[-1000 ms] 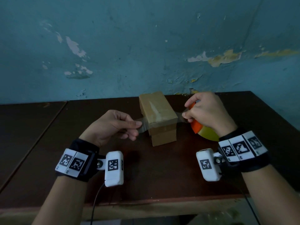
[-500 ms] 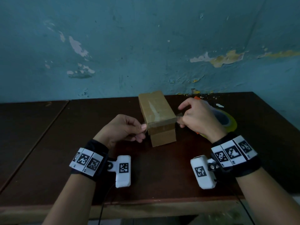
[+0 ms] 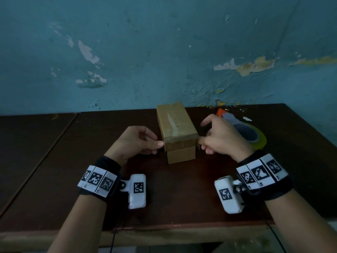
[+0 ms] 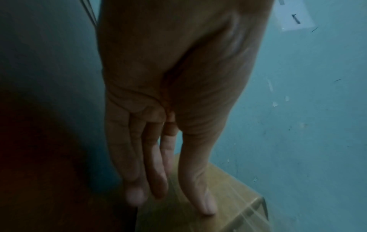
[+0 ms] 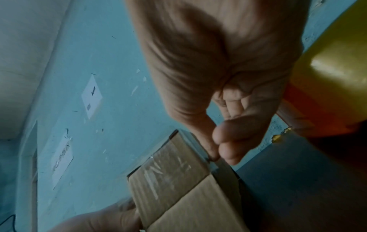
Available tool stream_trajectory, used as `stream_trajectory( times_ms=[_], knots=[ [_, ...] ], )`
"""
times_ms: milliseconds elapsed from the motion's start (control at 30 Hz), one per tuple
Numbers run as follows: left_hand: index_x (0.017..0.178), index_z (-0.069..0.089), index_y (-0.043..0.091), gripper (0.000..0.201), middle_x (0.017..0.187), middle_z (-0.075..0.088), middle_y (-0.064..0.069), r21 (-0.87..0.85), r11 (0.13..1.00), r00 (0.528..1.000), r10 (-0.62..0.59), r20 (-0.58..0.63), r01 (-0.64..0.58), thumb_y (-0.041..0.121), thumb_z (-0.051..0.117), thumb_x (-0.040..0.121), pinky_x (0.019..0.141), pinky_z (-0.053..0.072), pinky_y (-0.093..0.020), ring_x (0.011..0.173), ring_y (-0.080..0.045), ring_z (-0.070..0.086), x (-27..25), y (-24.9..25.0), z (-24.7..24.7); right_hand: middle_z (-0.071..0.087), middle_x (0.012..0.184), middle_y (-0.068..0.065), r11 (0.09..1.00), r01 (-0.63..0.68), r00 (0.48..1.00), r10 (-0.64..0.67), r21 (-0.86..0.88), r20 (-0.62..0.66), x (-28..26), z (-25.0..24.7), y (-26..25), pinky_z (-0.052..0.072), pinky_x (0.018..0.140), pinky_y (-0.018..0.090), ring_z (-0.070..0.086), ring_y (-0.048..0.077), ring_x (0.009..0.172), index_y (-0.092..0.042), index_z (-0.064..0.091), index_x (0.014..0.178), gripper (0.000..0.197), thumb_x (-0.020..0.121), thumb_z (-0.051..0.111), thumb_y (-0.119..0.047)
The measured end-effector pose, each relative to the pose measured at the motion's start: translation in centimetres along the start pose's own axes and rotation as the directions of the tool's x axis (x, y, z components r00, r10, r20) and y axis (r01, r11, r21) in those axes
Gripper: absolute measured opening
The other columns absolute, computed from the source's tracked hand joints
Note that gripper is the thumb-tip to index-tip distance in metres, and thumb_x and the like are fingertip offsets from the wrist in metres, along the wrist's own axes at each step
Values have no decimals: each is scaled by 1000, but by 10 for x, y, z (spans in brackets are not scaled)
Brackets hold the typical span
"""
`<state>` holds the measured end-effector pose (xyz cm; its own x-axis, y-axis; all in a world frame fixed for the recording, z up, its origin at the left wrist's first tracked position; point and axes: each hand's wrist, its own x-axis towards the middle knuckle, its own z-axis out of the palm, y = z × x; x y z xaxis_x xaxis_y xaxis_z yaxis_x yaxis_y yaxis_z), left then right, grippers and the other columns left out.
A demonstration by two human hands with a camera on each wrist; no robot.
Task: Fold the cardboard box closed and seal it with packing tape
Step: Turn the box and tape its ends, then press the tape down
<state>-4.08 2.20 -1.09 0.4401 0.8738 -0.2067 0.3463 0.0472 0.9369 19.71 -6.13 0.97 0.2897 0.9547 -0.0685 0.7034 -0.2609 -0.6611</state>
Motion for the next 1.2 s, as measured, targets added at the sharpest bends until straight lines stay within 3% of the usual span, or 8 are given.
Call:
stream_trajectory(
  times_ms=[133,333,533,667,867,967,1100,1200],
  knots=[
    [112,66,10,57,104,74,0,118,975,955,209,-210,-188,25,88,61,74,56,-17,88,-5,72,-2,6,-10,76,70,2,999,18,997,-14,47,-82,2,-5,4,62,73,37,72,7,57,-21,52,123,50,83,83,-18],
    [116,63,0,44,120,69,-6,52,902,870,428,-245,-429,1,82,76,88,58,-22,112,-12,67,-6,14,-13,77,77,10,896,150,978,-72,417,-196,0,-11,1,65,67,31,77,16,69,-9,65,104,24,86,76,1],
    [96,62,-1,17,86,68,-7,-79,931,934,353,-56,-357,5,72,84,70,61,-24,74,-13,70,-2,11,-1,75,77,16,824,165,984,-104,542,-142,1,-3,-2,63,64,29,78,22,73,-3,67,96,12,88,72,5],
    [94,62,1,15,86,66,-8,-144,938,947,320,12,-315,11,70,85,71,61,-25,77,-16,70,-1,8,-2,75,79,18,828,130,991,-84,545,-109,4,-1,1,63,62,29,78,23,73,0,68,95,8,89,72,3],
    [100,60,0,20,97,64,-18,-59,974,966,224,131,-218,-15,64,88,72,63,-30,80,-21,74,-1,4,-5,77,76,14,881,102,995,-91,461,-45,7,3,5,65,74,42,78,24,71,-5,67,95,4,93,70,-3],
    [106,62,1,27,104,70,-15,80,963,965,254,71,-259,-6,74,83,76,60,-27,87,-18,73,-1,3,-7,78,77,8,917,187,982,-161,351,-101,8,2,9,65,76,43,78,18,72,-9,70,96,6,91,74,-7],
    [118,66,9,25,121,70,2,95,879,869,476,-136,-467,11,70,93,94,53,-21,113,-5,67,-3,10,-10,77,95,-8,891,409,896,-351,198,-270,6,-5,8,61,81,24,73,0,86,-17,76,105,16,89,77,-22],
    [123,70,14,29,146,56,8,100,808,804,589,-85,-581,23,70,96,111,44,-30,137,-4,51,-2,14,-6,75,115,-6,821,497,863,-436,279,-254,5,-6,7,59,93,27,70,2,108,-17,77,114,27,88,78,-22]
  ],
)
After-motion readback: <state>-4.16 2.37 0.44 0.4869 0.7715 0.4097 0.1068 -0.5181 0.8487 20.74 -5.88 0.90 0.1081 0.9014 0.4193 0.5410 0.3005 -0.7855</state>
